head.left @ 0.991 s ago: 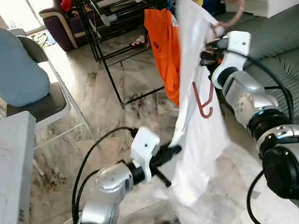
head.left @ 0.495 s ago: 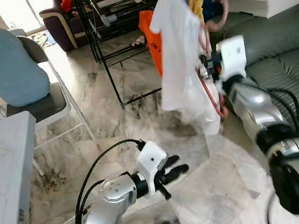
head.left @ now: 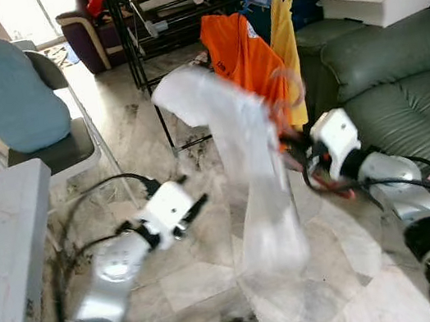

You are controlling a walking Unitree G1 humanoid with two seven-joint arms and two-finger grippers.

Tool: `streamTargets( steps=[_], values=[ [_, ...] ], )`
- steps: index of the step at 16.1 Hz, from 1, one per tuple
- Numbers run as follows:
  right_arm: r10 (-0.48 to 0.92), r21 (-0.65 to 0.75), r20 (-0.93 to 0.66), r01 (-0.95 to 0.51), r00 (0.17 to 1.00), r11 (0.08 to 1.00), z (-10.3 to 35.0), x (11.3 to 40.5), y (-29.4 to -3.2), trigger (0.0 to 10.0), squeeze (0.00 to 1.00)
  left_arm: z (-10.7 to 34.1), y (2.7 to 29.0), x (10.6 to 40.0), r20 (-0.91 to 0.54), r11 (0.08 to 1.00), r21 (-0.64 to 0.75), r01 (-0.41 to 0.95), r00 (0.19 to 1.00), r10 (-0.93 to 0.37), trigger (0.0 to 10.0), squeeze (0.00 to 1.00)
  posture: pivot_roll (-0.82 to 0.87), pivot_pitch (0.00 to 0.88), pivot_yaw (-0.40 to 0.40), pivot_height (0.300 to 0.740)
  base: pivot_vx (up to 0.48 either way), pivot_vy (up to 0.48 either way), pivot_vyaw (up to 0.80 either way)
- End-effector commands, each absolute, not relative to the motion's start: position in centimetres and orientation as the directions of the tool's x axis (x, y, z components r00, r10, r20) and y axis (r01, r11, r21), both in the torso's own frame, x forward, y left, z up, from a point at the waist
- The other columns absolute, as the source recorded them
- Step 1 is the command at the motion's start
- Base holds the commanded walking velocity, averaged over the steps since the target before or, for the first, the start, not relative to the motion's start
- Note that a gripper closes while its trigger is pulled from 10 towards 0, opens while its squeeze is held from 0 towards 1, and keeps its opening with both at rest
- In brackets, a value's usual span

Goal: Hang hanger

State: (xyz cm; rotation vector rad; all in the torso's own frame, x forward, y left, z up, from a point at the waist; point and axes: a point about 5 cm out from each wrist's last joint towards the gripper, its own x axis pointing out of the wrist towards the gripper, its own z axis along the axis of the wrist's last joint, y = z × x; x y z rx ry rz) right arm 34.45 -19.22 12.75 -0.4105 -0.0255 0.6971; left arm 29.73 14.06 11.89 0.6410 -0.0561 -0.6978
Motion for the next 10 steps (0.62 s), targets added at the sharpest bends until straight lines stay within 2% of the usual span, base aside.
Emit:
streamTargets(
  steps=[1,4,8,9,10],
  values=[
    [0.686,-0.404,-0.150,-0.677,0.712,0.615,12.8,34.0,-18.7,10.0,0.00,12.0,14.2,29.8,-0.161,0.528,0.634,0.564,0.765,-0.624,10.0,1.00,-0.07,0.000,0.024,0.740,0.000,0.000,0.00],
    [0.743,-0.412,-0.287,-0.778,0.604,0.474,11.6,32.9,-19.2,10.0,0.00,11.4,14.4,29.7,-0.162,0.470,0.687,0.554,0.747,-0.644,10.0,1.00,-0.08,0.000,0.030,0.740,0.000,0.000,0.00],
    [0.764,-0.422,-0.373,-0.829,0.527,0.367,11.2,32.4,-19.3,10.0,0.00,10.8,13.7,29.5,-0.186,0.412,0.696,0.588,0.702,-0.687,10.0,1.00,-0.08,0.000,0.032,0.740,0.000,0.000,0.00],
    [0.772,-0.419,-0.383,-0.841,0.507,0.344,11.2,32.3,-19.1,10.0,0.00,10.3,13.6,29.4,-0.201,0.390,0.700,0.598,0.689,-0.696,10.0,0.61,-0.08,0.000,0.035,0.740,0.000,0.000,0.00],
    [0.779,-0.420,-0.390,-0.848,0.491,0.325,11.2,32.2,-19.0,10.0,0.00,10.0,13.7,29.3,-0.210,0.381,0.701,0.603,0.684,-0.698,10.0,0.00,-0.08,0.000,0.039,0.740,0.000,0.000,0.00]
  ],
)
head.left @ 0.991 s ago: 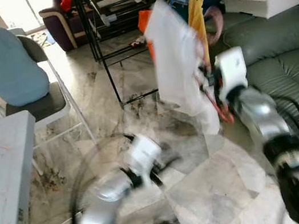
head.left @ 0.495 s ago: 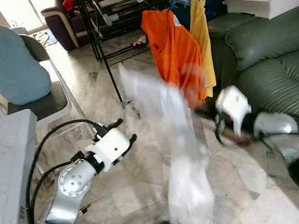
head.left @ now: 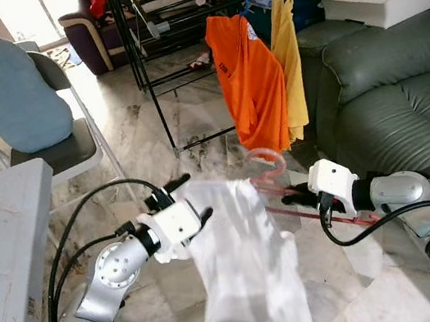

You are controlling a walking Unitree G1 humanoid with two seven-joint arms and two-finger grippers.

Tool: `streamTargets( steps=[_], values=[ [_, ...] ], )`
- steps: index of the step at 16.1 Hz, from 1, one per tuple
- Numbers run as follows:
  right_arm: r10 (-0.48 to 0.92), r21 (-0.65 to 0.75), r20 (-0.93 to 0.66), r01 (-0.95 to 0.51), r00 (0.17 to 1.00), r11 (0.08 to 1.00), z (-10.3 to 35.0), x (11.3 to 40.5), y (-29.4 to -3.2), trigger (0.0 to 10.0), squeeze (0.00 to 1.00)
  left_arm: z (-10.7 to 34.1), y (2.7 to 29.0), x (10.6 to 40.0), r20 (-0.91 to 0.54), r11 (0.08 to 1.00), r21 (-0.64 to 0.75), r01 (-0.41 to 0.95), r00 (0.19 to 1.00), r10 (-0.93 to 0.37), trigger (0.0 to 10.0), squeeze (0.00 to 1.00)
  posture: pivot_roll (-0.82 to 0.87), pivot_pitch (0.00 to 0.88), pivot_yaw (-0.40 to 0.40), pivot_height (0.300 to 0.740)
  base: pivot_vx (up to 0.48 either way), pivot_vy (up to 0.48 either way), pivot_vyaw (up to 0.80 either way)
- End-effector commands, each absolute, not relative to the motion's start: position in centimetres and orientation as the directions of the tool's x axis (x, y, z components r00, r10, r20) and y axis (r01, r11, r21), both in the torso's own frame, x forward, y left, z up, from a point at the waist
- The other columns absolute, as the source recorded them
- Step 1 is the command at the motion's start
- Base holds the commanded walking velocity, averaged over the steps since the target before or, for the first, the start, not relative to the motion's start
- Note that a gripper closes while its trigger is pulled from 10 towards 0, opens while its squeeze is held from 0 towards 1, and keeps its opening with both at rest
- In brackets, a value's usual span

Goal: Hang hanger

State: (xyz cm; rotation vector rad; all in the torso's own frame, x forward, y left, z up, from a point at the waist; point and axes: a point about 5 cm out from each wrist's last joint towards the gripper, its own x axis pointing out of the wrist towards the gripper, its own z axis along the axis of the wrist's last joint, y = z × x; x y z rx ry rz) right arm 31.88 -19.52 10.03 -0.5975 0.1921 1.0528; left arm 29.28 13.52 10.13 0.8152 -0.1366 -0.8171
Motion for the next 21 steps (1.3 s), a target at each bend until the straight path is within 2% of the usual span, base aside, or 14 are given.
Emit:
streamTargets(
  steps=[1,5,9,10,11,15,21],
  values=[
    [0.794,-0.439,-0.389,-0.851,0.468,0.287,11.4,32.1,-18.6,10.0,0.00,9.5,13.7,29.3,-0.228,0.363,0.702,0.613,0.676,-0.701,10.0,0.00,-0.09,0.000,0.042,0.740,0.000,0.000,0.00],
    [0.809,-0.494,-0.379,-0.838,0.450,0.234,11.9,32.1,-18.0,10.0,0.00,9.0,13.5,29.6,-0.274,0.310,0.699,0.645,0.641,-0.717,10.0,0.00,-0.09,0.000,0.048,0.740,0.000,0.000,0.00],
    [0.815,-0.559,-0.416,-0.820,0.404,0.121,12.1,31.6,-17.5,10.0,0.00,9.7,13.7,31.2,-0.275,0.298,0.717,0.630,0.649,-0.710,10.0,0.00,-0.10,0.000,0.059,0.740,0.000,0.000,0.00],
    [0.819,-0.566,-0.408,-0.815,0.403,0.119,12.1,31.5,-17.4,10.0,0.00,9.7,13.7,31.5,-0.281,0.298,0.706,0.642,0.641,-0.714,9.1,0.00,-0.10,0.000,0.062,0.740,0.000,0.000,0.00],
    [0.819,-0.580,-0.405,-0.807,0.406,0.114,12.2,31.5,-17.3,10.0,0.00,9.7,13.6,31.6,-0.288,0.299,0.691,0.658,0.631,-0.721,0.0,0.00,-0.10,0.000,0.064,0.740,0.000,0.000,0.00],
    [0.816,-0.633,-0.369,-0.763,0.444,0.129,12.6,31.7,-17.1,10.0,0.00,9.1,14.1,32.1,-0.362,0.250,0.673,0.697,0.604,-0.710,0.0,0.00,-0.11,0.000,0.067,0.740,0.000,0.000,0.00],
    [0.810,-0.651,-0.373,-0.749,0.452,0.119,12.2,31.6,-17.0,10.0,0.00,9.2,14.6,32.9,-0.390,0.247,0.657,0.712,0.601,-0.697,0.0,0.00,-0.11,0.000,0.071,0.740,0.000,0.000,0.00]
  ],
)
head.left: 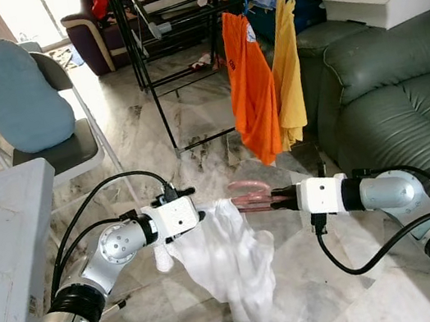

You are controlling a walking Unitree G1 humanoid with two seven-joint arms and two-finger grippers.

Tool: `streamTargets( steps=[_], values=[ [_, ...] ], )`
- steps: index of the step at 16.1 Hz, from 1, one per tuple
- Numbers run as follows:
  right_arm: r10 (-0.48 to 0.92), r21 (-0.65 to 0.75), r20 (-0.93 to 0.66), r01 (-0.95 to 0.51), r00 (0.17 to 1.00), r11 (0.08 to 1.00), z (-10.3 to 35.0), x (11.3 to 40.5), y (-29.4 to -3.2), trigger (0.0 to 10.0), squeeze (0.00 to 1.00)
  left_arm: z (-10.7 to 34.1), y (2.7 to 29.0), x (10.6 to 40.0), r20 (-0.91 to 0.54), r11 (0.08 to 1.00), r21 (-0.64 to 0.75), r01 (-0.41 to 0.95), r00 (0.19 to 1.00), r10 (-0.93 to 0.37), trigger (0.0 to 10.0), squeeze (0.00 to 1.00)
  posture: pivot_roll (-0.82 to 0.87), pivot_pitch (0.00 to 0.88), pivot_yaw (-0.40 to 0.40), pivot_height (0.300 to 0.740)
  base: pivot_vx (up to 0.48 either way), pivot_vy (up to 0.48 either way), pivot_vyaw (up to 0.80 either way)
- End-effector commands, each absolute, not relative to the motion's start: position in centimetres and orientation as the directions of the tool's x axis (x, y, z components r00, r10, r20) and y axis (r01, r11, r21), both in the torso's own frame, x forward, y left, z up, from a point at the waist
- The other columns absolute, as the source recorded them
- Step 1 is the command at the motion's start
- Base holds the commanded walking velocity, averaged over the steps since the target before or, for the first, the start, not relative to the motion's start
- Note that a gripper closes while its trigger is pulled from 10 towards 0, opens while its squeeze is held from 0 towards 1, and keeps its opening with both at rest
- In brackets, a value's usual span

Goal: Hang hanger

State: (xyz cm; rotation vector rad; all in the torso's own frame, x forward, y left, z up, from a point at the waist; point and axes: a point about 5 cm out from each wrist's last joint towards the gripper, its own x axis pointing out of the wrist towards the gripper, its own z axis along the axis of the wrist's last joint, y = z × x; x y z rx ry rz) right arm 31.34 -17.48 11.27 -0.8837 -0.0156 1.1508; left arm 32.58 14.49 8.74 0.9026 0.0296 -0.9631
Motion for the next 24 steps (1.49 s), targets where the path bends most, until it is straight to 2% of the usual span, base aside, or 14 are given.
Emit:
streamTargets(
  steps=[1,16,17,18,20,23,24],
  values=[
    [0.810,-0.654,-0.371,-0.747,0.454,0.119,12.2,31.6,-16.9,10.0,0.00,9.0,14.6,32.8,-0.416,0.233,0.640,0.732,0.585,-0.696,0.0,0.00,-0.11,0.000,0.071,0.740,0.000,0.000,0.00],
    [0.808,-0.682,-0.366,-0.724,0.462,0.106,12.2,31.8,-16.5,10.0,0.00,8.5,14.3,32.9,-0.449,0.220,0.600,0.769,0.551,-0.703,0.0,0.00,-0.11,0.000,0.071,0.740,0.000,0.000,0.00],
    [0.804,-0.680,-0.362,-0.723,0.471,0.117,12.2,32.0,-16.5,10.0,0.22,8.4,14.3,32.9,-0.454,0.219,0.590,0.777,0.544,-0.705,0.0,0.00,-0.11,0.000,0.071,0.740,0.000,0.000,0.00],
    [0.803,-0.665,-0.369,-0.736,0.469,0.125,12.1,32.0,-16.6,10.0,1.00,8.2,14.3,32.9,-0.458,0.224,0.579,0.784,0.540,-0.707,0.0,0.00,-0.12,0.000,0.072,0.740,0.000,0.000,0.00],
    [0.800,-0.671,-0.368,-0.731,0.473,0.124,12.3,32.2,-16.6,10.0,1.00,8.1,14.4,32.9,-0.463,0.227,0.575,0.786,0.541,-0.702,0.0,0.00,-0.12,0.000,0.074,0.740,0.000,0.000,0.00],
    [0.798,-0.654,-0.334,-0.733,0.502,0.188,13.9,33.4,-16.5,10.0,1.00,8.0,15.4,33.2,-0.475,0.273,0.573,0.773,0.585,-0.658,0.0,0.00,-0.13,0.000,0.073,0.740,0.000,0.000,0.00],
    [0.780,-0.683,-0.336,-0.707,0.528,0.184,14.4,33.9,-16.8,10.0,1.00,7.8,15.7,33.2,-0.488,0.270,0.574,0.773,0.588,-0.645,0.0,0.00,-0.13,0.000,0.072,0.740,0.000,0.000,0.00]
  ],
)
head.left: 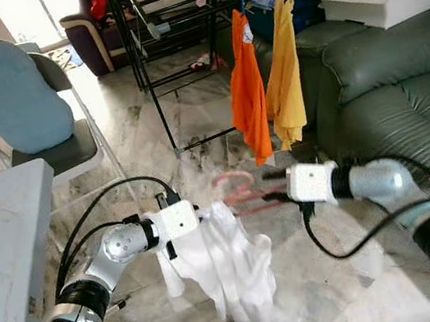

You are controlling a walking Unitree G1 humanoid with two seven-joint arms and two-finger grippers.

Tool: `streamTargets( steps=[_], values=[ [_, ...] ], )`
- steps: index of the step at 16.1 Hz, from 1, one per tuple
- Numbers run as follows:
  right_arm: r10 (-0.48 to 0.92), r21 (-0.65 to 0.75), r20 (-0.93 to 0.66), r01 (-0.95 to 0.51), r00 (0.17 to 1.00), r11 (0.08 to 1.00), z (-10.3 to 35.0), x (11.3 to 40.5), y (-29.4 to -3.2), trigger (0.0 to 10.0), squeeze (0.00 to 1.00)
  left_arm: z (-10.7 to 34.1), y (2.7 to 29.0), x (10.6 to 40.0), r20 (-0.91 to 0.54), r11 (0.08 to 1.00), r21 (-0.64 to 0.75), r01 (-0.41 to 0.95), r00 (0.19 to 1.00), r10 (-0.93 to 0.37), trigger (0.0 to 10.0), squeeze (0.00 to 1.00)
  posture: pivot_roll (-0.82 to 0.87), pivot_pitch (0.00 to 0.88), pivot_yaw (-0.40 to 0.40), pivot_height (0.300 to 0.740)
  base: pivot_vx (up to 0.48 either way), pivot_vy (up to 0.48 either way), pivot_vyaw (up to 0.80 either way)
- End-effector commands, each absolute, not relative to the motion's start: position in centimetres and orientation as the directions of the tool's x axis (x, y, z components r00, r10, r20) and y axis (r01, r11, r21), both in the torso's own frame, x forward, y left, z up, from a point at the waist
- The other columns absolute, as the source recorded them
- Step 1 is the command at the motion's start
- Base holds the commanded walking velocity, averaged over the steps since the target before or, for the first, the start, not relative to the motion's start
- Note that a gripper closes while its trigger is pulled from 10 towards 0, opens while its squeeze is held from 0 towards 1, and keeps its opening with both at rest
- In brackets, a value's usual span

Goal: Hang hanger

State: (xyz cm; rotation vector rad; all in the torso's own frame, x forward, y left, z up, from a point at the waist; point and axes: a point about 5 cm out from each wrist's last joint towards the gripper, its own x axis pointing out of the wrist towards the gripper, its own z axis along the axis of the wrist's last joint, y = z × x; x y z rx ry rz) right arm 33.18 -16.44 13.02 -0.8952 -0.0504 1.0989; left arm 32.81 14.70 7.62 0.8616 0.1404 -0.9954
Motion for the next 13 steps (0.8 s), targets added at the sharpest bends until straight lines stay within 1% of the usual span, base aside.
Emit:
streamTargets(
  steps=[1,2,3,4,5,6,8,9,10,11,12,13],
  values=[
    [0.754,-0.716,-0.324,-0.669,0.572,0.199,15.1,34.4,-17.3,10.0,1.00,7.7,15.8,33.1,-0.493,0.269,0.573,0.774,0.588,-0.641,0.0,0.00,-0.12,0.000,0.068,0.740,0.000,0.000,0.00],
    [0.727,-0.734,-0.282,-0.629,0.626,0.256,16.1,35.2,-17.8,10.0,1.00,7.5,16.0,32.9,-0.496,0.276,0.565,0.777,0.587,-0.640,0.0,0.00,-0.12,0.000,0.063,0.740,0.000,0.000,0.00],
    [0.720,-0.736,-0.259,-0.614,0.644,0.285,16.6,35.4,-18.1,10.0,1.00,7.4,16.0,32.8,-0.500,0.279,0.558,0.781,0.586,-0.638,0.0,0.00,-0.12,0.000,0.062,0.740,0.000,0.000,0.00],
    [0.711,-0.730,-0.208,-0.591,0.672,0.344,17.9,36.0,-18.4,10.0,1.00,6.8,16.4,32.6,-0.515,0.303,0.542,0.784,0.595,-0.617,0.0,0.00,-0.13,0.000,0.059,0.740,0.000,0.000,0.00],
    [0.712,-0.726,-0.197,-0.589,0.674,0.356,18.2,36.1,-18.5,10.0,1.00,6.6,16.6,32.7,-0.514,0.337,0.532,0.777,0.612,-0.601,0.0,0.00,-0.13,0.000,0.057,0.740,0.000,0.000,0.00],
    [0.717,-0.720,-0.189,-0.591,0.671,0.364,18.5,36.2,-18.5,10.0,1.00,6.5,16.8,33.0,-0.494,0.437,0.490,0.755,0.653,-0.574,0.0,0.00,-0.13,0.000,0.057,0.740,0.000,0.000,0.00],
    [0.746,-0.691,-0.201,-0.632,0.635,0.352,18.8,36.2,-18.4,10.0,1.00,6.7,17.1,33.5,-0.465,0.530,0.465,0.709,0.705,-0.535,0.0,0.00,-0.13,0.000,0.054,0.740,0.000,0.000,0.00],
    [0.751,-0.679,-0.210,-0.646,0.626,0.349,18.7,36.2,-18.4,10.0,1.00,6.8,17.2,33.7,-0.457,0.558,0.457,0.692,0.721,-0.521,0.0,0.00,-0.13,0.000,0.053,0.740,0.000,0.000,0.00],
    [0.757,-0.656,-0.230,-0.672,0.611,0.344,18.6,36.1,-18.5,10.0,1.00,6.9,17.2,33.7,-0.458,0.560,0.458,0.690,0.724,-0.516,0.0,0.00,-0.13,0.000,0.053,0.740,0.000,0.000,0.00],
    [0.765,-0.631,-0.274,-0.709,0.583,0.315,18.1,35.9,-18.7,10.0,1.00,6.8,17.3,33.7,-0.467,0.541,0.474,0.695,0.719,-0.515,0.0,0.00,-0.13,0.000,0.053,0.740,0.000,0.000,0.00],
    [0.775,-0.592,-0.334,-0.759,0.537,0.270,17.4,35.4,-19.0,10.0,1.00,6.9,17.2,33.7,-0.469,0.525,0.486,0.699,0.715,-0.518,0.0,0.00,-0.13,0.000,0.054,0.740,0.000,0.000,0.00],
    [0.783,-0.563,-0.358,-0.786,0.509,0.254,17.1,35.2,-19.2,10.0,1.00,7.0,17.1,33.8,-0.460,0.531,0.489,0.692,0.722,-0.517,0.0,0.00,-0.13,0.000,0.052,0.740,0.000,0.000,0.00]
  ],
)
